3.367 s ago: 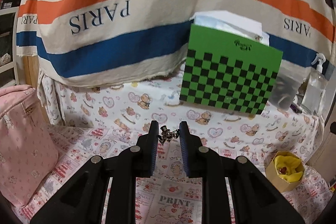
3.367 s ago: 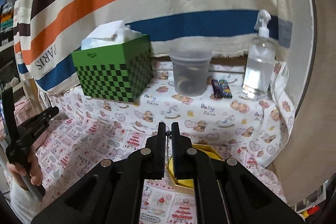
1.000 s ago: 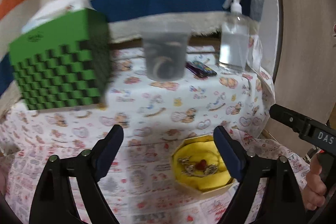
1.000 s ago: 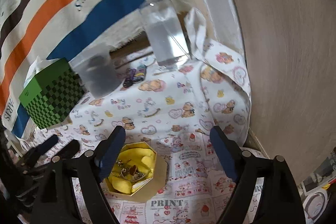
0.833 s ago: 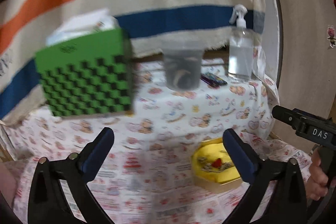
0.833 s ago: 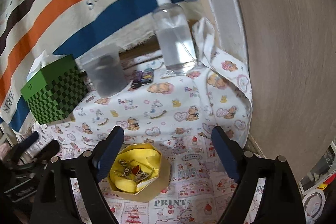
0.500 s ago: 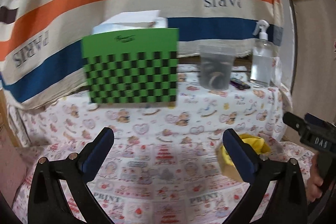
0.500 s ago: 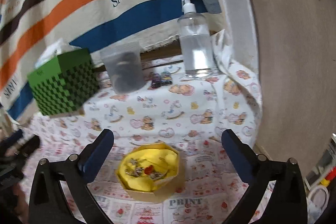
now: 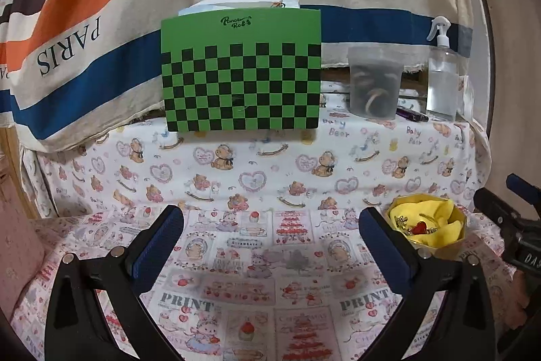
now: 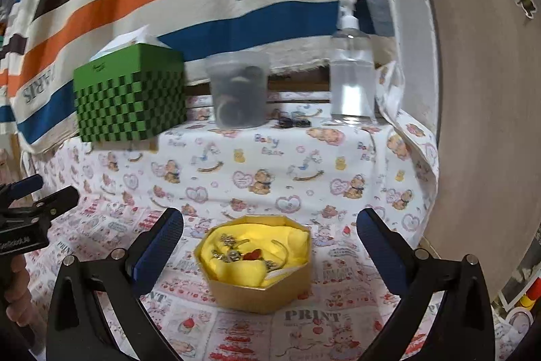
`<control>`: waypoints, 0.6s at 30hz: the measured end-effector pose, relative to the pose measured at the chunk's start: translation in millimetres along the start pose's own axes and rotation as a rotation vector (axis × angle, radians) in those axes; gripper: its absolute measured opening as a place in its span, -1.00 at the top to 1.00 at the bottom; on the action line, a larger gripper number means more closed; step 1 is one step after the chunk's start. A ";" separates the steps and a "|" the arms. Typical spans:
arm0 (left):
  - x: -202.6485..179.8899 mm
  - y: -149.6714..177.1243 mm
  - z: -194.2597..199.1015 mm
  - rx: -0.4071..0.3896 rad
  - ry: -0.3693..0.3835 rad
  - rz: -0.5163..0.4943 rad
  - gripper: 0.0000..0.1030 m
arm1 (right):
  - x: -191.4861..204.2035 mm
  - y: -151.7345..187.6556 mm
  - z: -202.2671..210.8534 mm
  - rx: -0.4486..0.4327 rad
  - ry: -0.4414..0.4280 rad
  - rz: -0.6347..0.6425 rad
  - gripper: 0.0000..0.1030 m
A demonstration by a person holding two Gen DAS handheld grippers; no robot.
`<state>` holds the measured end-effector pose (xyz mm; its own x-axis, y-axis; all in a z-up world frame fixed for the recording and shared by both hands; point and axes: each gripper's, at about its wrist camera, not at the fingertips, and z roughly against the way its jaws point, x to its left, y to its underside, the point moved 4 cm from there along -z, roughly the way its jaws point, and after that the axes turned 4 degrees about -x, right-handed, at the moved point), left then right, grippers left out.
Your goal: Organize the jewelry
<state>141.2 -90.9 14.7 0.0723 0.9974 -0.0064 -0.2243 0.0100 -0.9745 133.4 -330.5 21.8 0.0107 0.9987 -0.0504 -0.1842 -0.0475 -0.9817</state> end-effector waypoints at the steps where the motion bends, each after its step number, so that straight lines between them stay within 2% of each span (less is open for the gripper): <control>1: -0.1 0.9 0.9 -0.009 -0.006 -0.002 -1.00 | 3.3 0.9 -0.4 0.007 0.000 0.015 -1.00; 3: -0.8 7.0 1.6 -0.036 -0.030 0.003 -1.00 | 5.9 1.4 0.3 0.007 -0.009 0.019 -1.00; 4: -2.7 9.2 -0.6 -0.021 -0.038 -0.006 -1.00 | 6.1 1.7 0.4 0.010 -0.011 0.018 -1.00; 7: -3.9 12.2 -0.9 -0.026 -0.020 -0.003 -1.00 | 4.8 2.2 -0.6 0.019 -0.010 0.011 -1.00; 11: 0.6 14.4 1.4 -0.038 -0.044 0.018 -1.00 | 4.5 1.8 -0.7 0.016 -0.003 0.009 -1.00; 18: -0.4 10.5 1.1 -0.032 -0.017 0.018 -1.00 | 6.4 1.5 -1.3 0.017 -0.002 0.014 -1.00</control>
<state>137.8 -91.1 4.7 0.0517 0.9985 -0.0204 -0.1938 -0.0100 -0.9810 134.4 -324.2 19.8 0.0063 0.9980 -0.0634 -0.2011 -0.0609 -0.9777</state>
